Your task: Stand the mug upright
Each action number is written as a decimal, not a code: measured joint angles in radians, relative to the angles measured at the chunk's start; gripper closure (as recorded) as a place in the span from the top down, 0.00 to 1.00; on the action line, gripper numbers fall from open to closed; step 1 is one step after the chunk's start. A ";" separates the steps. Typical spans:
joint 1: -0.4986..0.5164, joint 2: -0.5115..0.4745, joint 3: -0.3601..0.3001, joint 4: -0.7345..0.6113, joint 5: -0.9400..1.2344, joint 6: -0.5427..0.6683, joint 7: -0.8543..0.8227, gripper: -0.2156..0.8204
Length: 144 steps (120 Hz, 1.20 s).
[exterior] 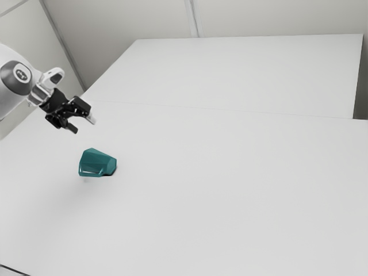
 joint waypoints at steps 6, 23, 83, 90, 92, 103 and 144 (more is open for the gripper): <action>0.004 0.015 0.015 0.000 -0.028 -0.003 0.028 0.77; 0.008 0.042 0.062 0.001 -0.083 -0.034 0.104 0.77; 0.167 0.273 0.116 0.038 -0.335 -0.277 0.403 0.77; 0.180 0.297 0.116 0.054 -0.352 -0.306 0.436 0.77; 0.182 0.303 0.116 0.057 -0.357 -0.313 0.445 0.77; 0.197 0.336 0.115 0.078 -0.386 -0.346 0.494 0.77; 0.265 0.464 0.090 0.208 -0.455 -0.432 0.632 0.77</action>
